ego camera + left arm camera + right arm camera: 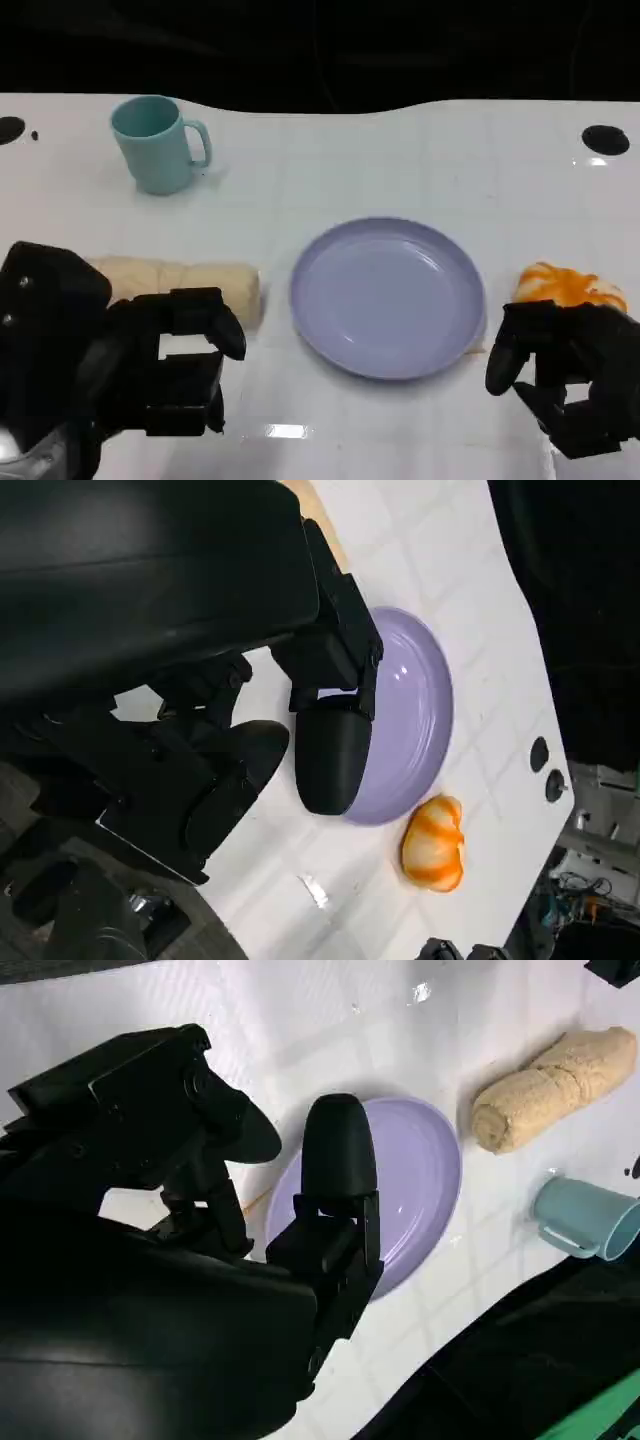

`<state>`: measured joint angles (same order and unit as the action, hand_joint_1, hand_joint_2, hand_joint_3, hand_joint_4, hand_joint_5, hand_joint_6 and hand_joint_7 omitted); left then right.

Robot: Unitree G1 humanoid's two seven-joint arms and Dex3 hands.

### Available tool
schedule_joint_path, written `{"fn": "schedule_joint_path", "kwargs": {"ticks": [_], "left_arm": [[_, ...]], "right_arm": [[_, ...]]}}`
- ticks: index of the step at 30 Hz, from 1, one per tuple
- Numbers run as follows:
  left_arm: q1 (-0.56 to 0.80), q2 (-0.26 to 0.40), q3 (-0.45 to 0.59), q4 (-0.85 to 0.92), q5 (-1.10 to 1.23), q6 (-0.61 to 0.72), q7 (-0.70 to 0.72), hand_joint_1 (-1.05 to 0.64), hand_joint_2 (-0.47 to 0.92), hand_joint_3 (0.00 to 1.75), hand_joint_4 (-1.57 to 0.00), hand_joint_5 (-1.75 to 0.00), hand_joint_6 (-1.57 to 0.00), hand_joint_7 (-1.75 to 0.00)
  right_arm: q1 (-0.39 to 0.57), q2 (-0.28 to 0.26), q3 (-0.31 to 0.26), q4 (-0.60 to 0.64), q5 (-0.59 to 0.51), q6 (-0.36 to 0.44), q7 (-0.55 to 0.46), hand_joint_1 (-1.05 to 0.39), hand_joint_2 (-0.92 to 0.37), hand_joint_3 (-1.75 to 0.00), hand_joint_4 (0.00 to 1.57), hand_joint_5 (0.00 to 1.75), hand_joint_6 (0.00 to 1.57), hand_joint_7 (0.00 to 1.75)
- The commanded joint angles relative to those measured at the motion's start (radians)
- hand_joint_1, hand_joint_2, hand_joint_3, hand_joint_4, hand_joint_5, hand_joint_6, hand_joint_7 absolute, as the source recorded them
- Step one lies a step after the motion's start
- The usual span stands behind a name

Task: Grasp the towel on the left side of the plate with the left hand and place it into the plate.

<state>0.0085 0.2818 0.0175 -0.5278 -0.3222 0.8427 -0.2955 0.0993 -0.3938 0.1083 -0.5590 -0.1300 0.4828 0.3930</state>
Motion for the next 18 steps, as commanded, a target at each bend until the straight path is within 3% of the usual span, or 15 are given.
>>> {"fn": "schedule_joint_path", "kwargs": {"ticks": [1,11,18], "left_arm": [[-0.007,0.022,0.002,-0.006,0.007,0.003,0.005,-0.03,0.43,1.42,-0.86,-1.75,-0.81,-1.58],[0.0,0.021,0.002,-0.002,0.017,-0.038,0.003,-0.02,0.45,1.38,-0.8,-1.75,-0.78,-1.51],[0.033,0.02,-0.016,0.049,0.08,-0.241,-0.005,-0.05,0.47,1.27,-0.59,-1.56,-0.62,-1.15]], "right_arm": [[-0.002,-0.004,-0.007,-0.002,0.005,-0.004,-0.004,0.03,-0.56,-1.09,0.73,1.75,0.69,1.46],[-0.006,-0.007,-0.002,-0.01,-0.004,0.015,-0.006,0.02,-0.56,-1.09,0.73,1.75,0.69,1.46],[-0.01,-0.002,0.0,-0.003,-0.002,0.0,-0.008,0.03,-0.56,-1.09,0.72,1.75,0.69,1.46]]}}
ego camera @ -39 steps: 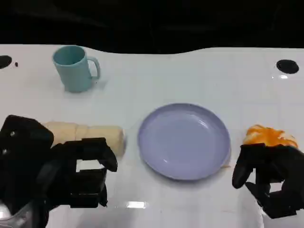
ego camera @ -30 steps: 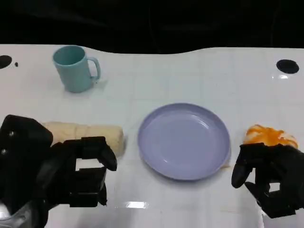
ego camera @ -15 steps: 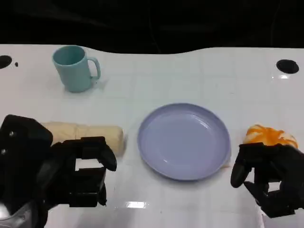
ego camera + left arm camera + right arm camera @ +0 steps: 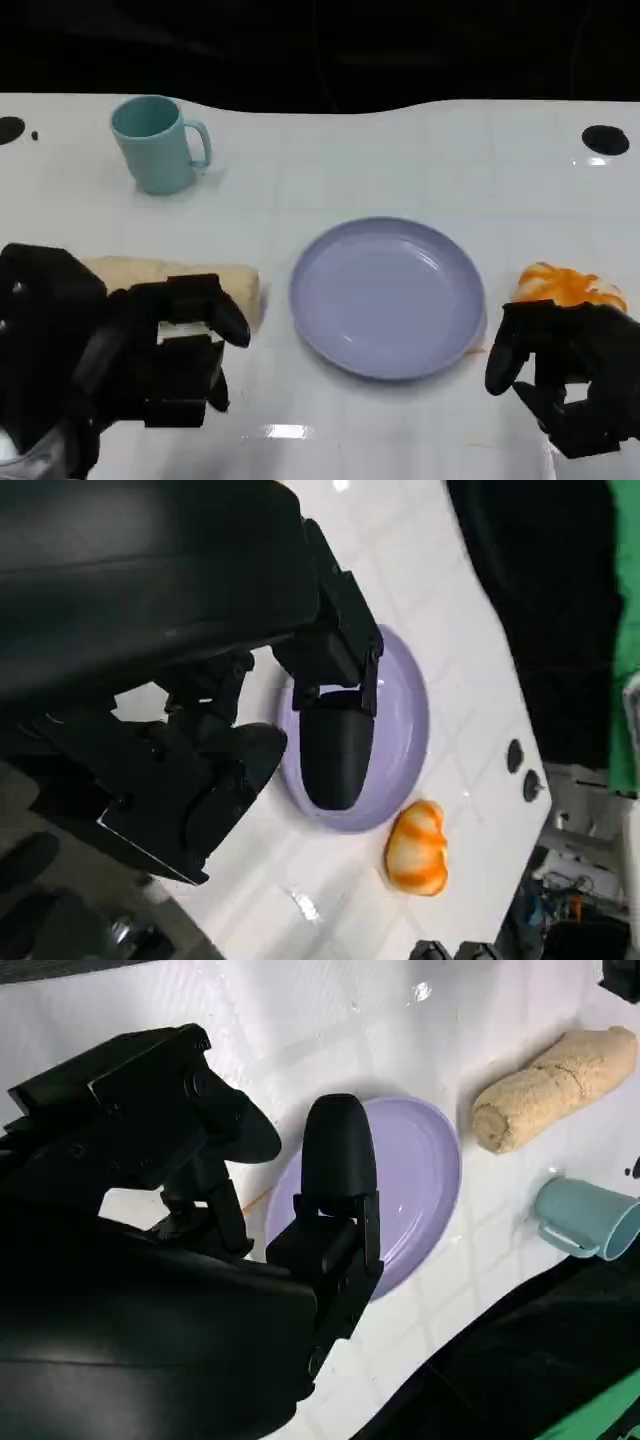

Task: Grasp the towel on the left side of the plate with the left hand and place it into the plate.

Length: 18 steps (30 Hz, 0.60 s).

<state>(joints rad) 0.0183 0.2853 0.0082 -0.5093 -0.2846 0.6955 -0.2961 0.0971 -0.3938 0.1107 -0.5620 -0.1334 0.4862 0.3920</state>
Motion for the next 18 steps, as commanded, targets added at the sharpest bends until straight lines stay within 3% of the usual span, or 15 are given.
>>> {"fn": "schedule_joint_path", "kwargs": {"ticks": [1,3,4,7,11,14,18], "left_arm": [[0.028,0.019,-0.013,0.033,0.064,-0.12,0.005,-0.07,0.5,1.18,-0.56,-1.45,-0.58,-1.02],[0.04,0.026,-0.028,0.042,0.122,-0.194,0.018,-0.09,0.57,1.02,-0.52,-1.27,-0.57,-0.78],[0.048,0.032,-0.036,0.053,0.154,-0.242,0.017,-0.1,0.62,0.87,-0.49,-1.12,-0.57,-0.57],[0.062,0.041,-0.048,0.082,0.219,-0.344,0.016,-0.19,0.83,0.39,-0.44,-0.85,-0.59,-0.2],[0.071,0.072,-0.075,0.128,0.381,-0.512,0.061,-0.32,0.92,0.12,-0.26,-0.66,-0.44,-0.02],[0.067,0.114,-0.094,0.166,0.52,-0.633,0.098,-0.37,0.92,0.07,-0.15,-0.6,-0.34,0.0],[0.049,0.156,-0.112,0.174,0.678,-0.664,0.117,-0.47,0.92,0.06,-0.03,-0.53,-0.23,0.0]], "right_arm": [[-0.01,-0.003,0.001,-0.002,-0.002,0.004,-0.007,0.03,-0.56,-1.09,0.72,1.75,0.69,1.45],[-0.014,-0.003,0.005,-0.008,-0.005,0.018,-0.008,0.02,-0.56,-1.08,0.72,1.75,0.68,1.45],[-0.015,-0.003,0.007,-0.01,-0.007,0.02,-0.009,0.02,-0.56,-1.08,0.72,1.75,0.68,1.45],[-0.016,0.0,0.01,0.0,-0.004,-0.004,-0.013,0.03,-0.56,-1.07,0.73,1.75,0.69,1.45],[-0.018,0.006,0.015,0.001,-0.006,0.001,-0.02,0.01,-0.56,-1.09,0.74,1.75,0.7,1.45],[-0.02,0.004,0.023,-0.004,-0.014,-0.002,-0.023,0.01,-0.55,-1.09,0.74,1.75,0.7,1.45],[-0.02,0.006,0.026,-0.001,-0.014,-0.011,-0.024,0.01,-0.55,-1.1,0.75,1.75,0.7,1.45]]}}
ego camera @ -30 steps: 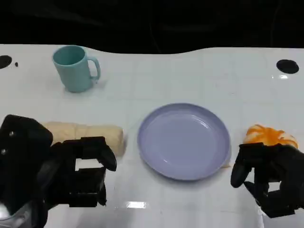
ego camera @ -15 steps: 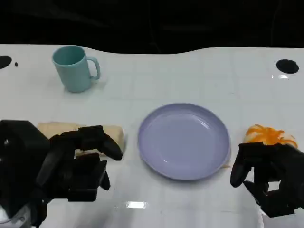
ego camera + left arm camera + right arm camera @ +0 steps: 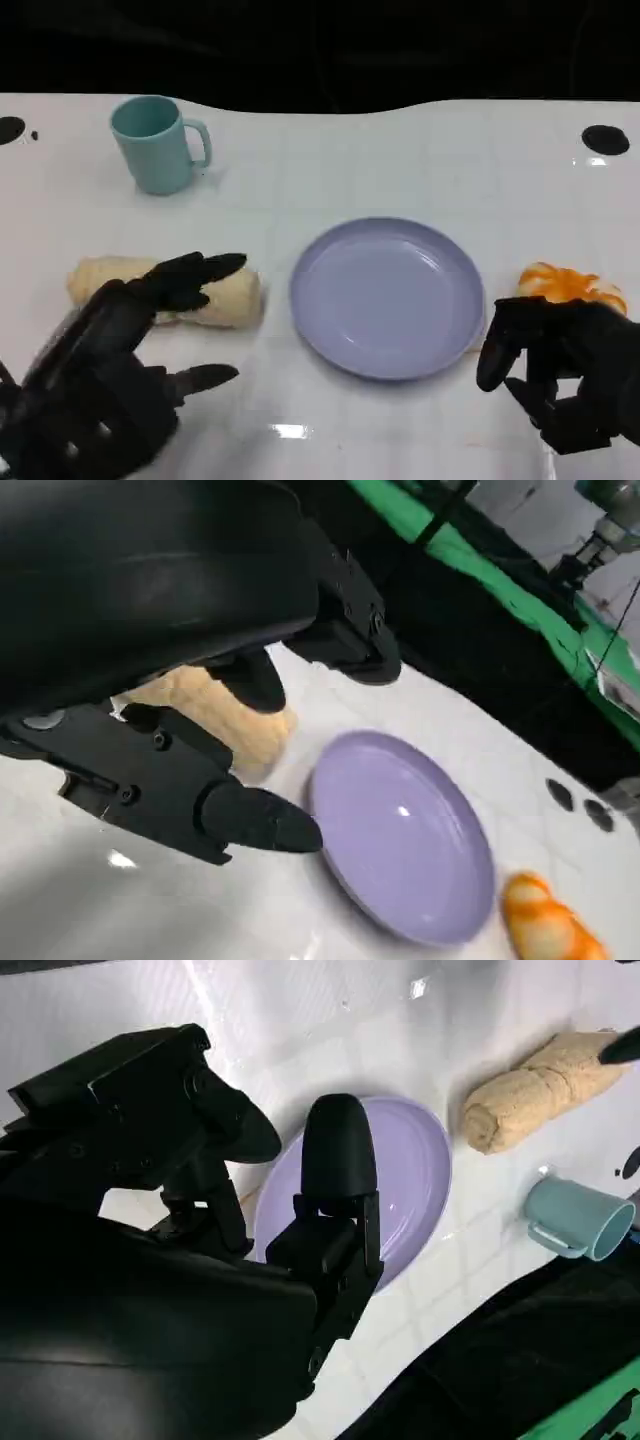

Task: Grasp the towel on the left side of the plate with the left hand and place it into the plate.

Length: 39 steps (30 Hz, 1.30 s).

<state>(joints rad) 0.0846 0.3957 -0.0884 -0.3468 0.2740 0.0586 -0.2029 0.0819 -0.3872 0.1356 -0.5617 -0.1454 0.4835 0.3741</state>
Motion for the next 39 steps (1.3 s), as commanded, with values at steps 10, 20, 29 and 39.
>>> {"fn": "schedule_joint_path", "kwargs": {"ticks": [10,20,29,39], "left_arm": [[-0.135,0.095,-0.06,0.061,0.332,-0.013,-0.029,-0.49,0.92,0.02,-0.03,-0.48,-0.12,-0.01],[-0.327,0.105,-0.169,0.235,0.468,0.084,-0.161,-0.52,0.9,0.01,-0.11,-0.5,-0.27,-0.06],[-0.529,0.061,-0.264,0.613,0.506,0.016,-0.072,-0.49,0.86,0.0,-0.27,-0.34,-0.34,-0.02],[-0.757,-0.031,-0.352,1.134,0.494,-0.054,0.013,-0.46,0.87,0.01,-0.43,-0.17,-0.4,-0.01]], "right_arm": [[-0.002,0.003,0.001,-0.012,0.0,0.002,-0.002,0.02,-0.54,-1.11,0.75,1.75,0.71,1.43],[0.006,0.002,0.003,-0.03,-0.001,0.018,0.0,0.01,-0.54,-1.11,0.75,1.75,0.72,1.43],[0.013,0.002,0.0,-0.056,0.003,0.053,0.002,0.02,-0.55,-1.11,0.74,1.75,0.72,1.43],[0.024,-0.003,-0.004,-0.067,0.005,0.064,0.005,0.02,-0.56,-1.09,0.74,1.75,0.71,1.43]]}}
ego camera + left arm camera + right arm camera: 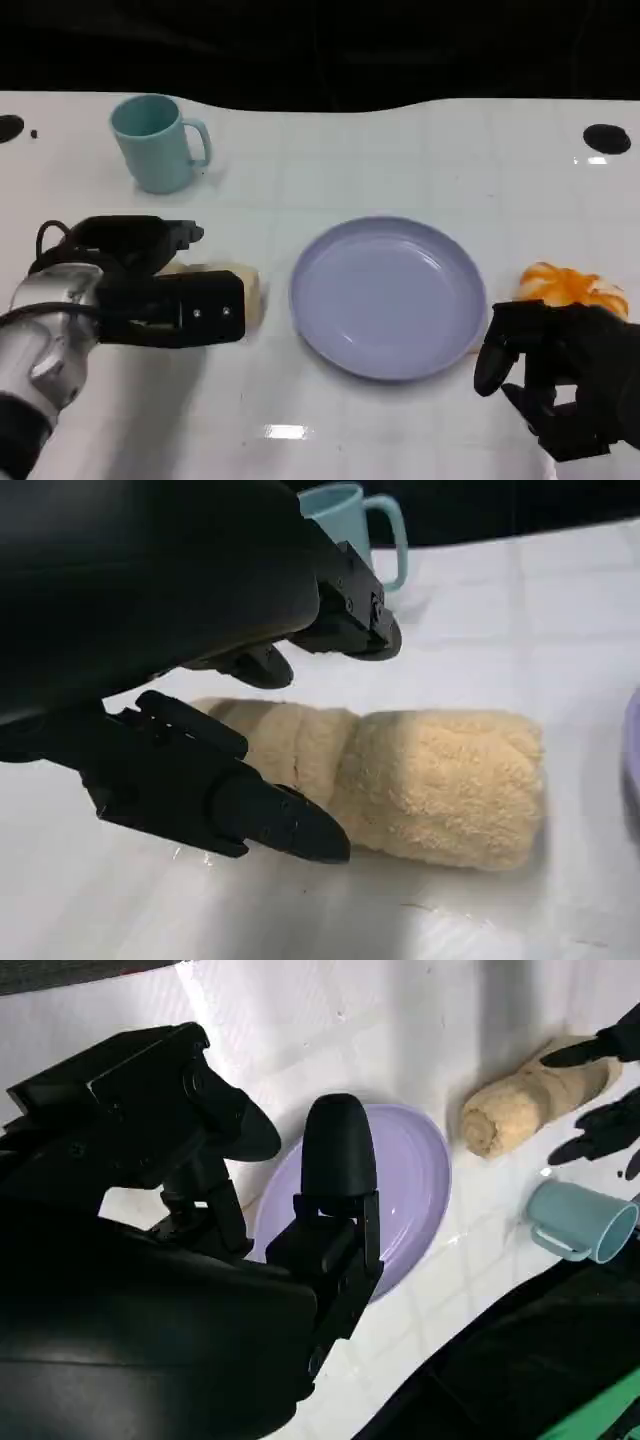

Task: Grasp the towel on the left side of the plate with the left hand and place it into the plate.

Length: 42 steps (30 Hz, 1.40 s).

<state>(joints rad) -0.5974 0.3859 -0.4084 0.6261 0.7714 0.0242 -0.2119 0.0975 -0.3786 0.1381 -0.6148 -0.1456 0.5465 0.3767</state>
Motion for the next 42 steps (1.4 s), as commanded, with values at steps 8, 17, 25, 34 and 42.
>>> {"fn": "schedule_joint_path", "kwargs": {"ticks": [8,17,25,34,42], "left_arm": [[-0.13,-0.048,-0.107,0.379,0.0,-0.157,0.089,-0.45,0.92,0.08,-0.81,-0.26,-0.85,-0.09],[-0.111,-0.048,-0.087,0.412,-0.047,-0.251,0.227,-0.24,0.92,0.07,-0.76,-1.09,-1.04,-0.16],[-0.08,-0.051,-0.068,0.425,-0.067,-0.318,0.474,-0.15,0.65,0.86,-0.88,-1.74,-0.66,-1.73],[-0.046,-0.082,-0.008,0.287,-0.108,-0.289,0.605,-0.19,0.56,1.01,-0.89,-1.75,-0.61,-1.75],[-0.012,-0.124,0.032,0.01,-0.163,-0.168,0.462,-0.19,0.55,1.03,-0.89,-1.75,-0.63,-1.75]], "right_arm": [[0.016,-0.01,-0.017,-0.005,0.012,-0.034,0.002,0.03,-0.56,-1.1,0.74,1.75,0.7,1.44],[0.016,-0.019,-0.021,-0.018,0.007,-0.014,0.007,0.01,-0.55,-1.1,0.74,1.75,0.7,1.44],[0.017,-0.017,-0.02,-0.01,0.011,-0.029,0.005,0.02,-0.55,-1.1,0.74,1.75,0.7,1.44],[0.01,-0.011,-0.014,-0.011,0.01,-0.011,0.003,0.03,-0.55,-1.1,0.73,1.75,0.7,1.44],[0.008,-0.012,-0.007,-0.018,0.005,-0.003,0.001,0.02,-0.56,-1.09,0.75,1.75,0.7,1.44]]}}
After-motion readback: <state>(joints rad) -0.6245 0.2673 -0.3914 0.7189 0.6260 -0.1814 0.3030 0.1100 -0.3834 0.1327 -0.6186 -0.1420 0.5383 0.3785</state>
